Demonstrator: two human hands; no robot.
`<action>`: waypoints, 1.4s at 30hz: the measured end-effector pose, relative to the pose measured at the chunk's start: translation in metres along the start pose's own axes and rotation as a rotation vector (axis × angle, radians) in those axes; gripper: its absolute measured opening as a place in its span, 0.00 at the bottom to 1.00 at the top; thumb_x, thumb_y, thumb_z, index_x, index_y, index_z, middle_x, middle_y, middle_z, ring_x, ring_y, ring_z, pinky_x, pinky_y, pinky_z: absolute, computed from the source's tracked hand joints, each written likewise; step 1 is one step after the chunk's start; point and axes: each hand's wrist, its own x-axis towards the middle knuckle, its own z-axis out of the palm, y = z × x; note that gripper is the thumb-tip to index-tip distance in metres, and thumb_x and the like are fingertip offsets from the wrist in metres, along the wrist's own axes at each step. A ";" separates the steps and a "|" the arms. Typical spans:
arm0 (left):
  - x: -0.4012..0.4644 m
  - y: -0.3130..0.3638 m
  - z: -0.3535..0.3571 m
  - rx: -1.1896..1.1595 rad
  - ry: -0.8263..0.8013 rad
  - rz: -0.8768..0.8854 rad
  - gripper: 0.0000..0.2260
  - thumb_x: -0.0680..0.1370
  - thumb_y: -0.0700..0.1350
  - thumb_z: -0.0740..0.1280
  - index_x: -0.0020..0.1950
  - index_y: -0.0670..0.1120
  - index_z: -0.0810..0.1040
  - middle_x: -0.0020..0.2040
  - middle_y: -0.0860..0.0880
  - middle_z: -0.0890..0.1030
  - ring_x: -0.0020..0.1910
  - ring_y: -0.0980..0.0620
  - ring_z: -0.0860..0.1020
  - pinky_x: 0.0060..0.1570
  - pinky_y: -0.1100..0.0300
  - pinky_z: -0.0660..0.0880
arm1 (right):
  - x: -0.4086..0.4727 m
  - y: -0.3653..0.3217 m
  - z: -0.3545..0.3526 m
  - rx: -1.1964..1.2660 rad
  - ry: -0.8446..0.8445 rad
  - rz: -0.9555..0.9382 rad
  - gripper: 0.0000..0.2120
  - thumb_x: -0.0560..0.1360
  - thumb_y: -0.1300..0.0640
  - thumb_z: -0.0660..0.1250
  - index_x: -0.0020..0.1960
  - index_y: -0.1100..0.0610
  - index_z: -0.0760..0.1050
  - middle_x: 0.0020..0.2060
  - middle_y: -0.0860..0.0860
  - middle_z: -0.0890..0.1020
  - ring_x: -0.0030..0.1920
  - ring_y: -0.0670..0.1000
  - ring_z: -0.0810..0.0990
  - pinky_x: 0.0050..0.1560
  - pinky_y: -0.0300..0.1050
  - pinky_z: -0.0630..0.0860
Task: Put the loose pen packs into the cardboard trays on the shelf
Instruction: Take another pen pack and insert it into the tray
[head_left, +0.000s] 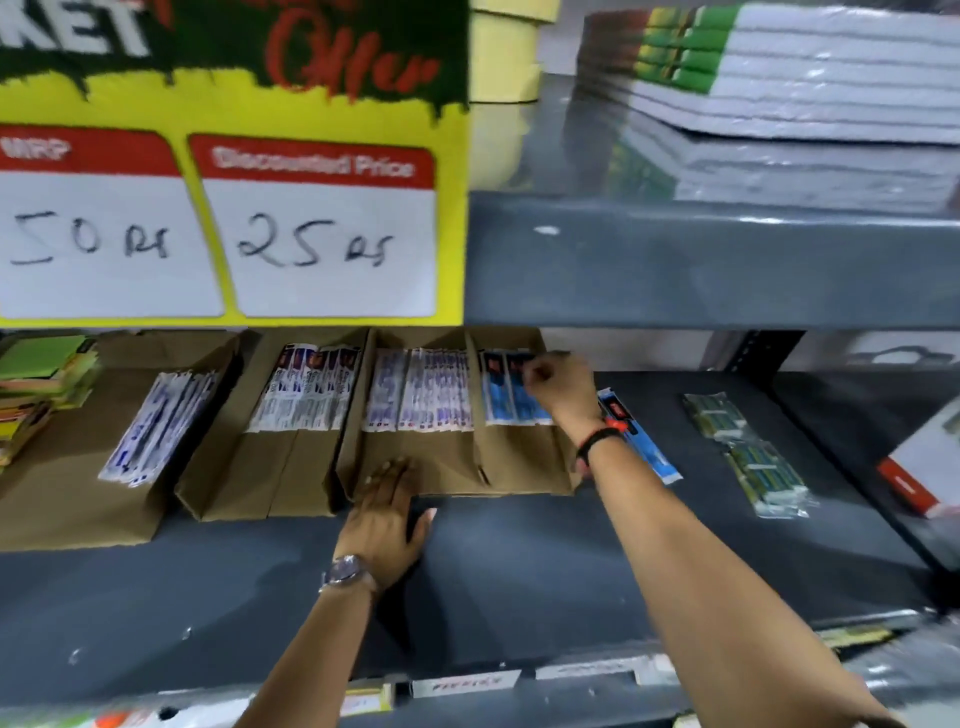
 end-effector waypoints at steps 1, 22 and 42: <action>-0.001 0.000 0.000 -0.001 0.012 -0.010 0.47 0.66 0.71 0.32 0.69 0.40 0.62 0.71 0.40 0.65 0.71 0.42 0.62 0.71 0.50 0.58 | 0.001 0.016 -0.012 -0.046 0.052 0.023 0.11 0.74 0.65 0.61 0.39 0.65 0.81 0.40 0.63 0.85 0.45 0.56 0.83 0.27 0.32 0.68; 0.017 0.040 0.031 0.038 -0.129 -0.046 0.25 0.76 0.55 0.55 0.68 0.41 0.64 0.71 0.42 0.65 0.70 0.44 0.63 0.70 0.51 0.62 | -0.008 0.134 -0.074 -0.133 0.207 0.302 0.12 0.76 0.66 0.59 0.51 0.68 0.80 0.51 0.66 0.83 0.54 0.63 0.80 0.50 0.48 0.75; 0.069 0.111 -0.079 -0.906 0.177 -0.160 0.08 0.78 0.42 0.60 0.45 0.40 0.76 0.38 0.41 0.81 0.31 0.64 0.79 0.29 0.79 0.69 | -0.011 0.036 -0.122 0.042 -0.383 -0.212 0.09 0.76 0.63 0.65 0.53 0.65 0.79 0.35 0.46 0.78 0.34 0.42 0.72 0.35 0.32 0.70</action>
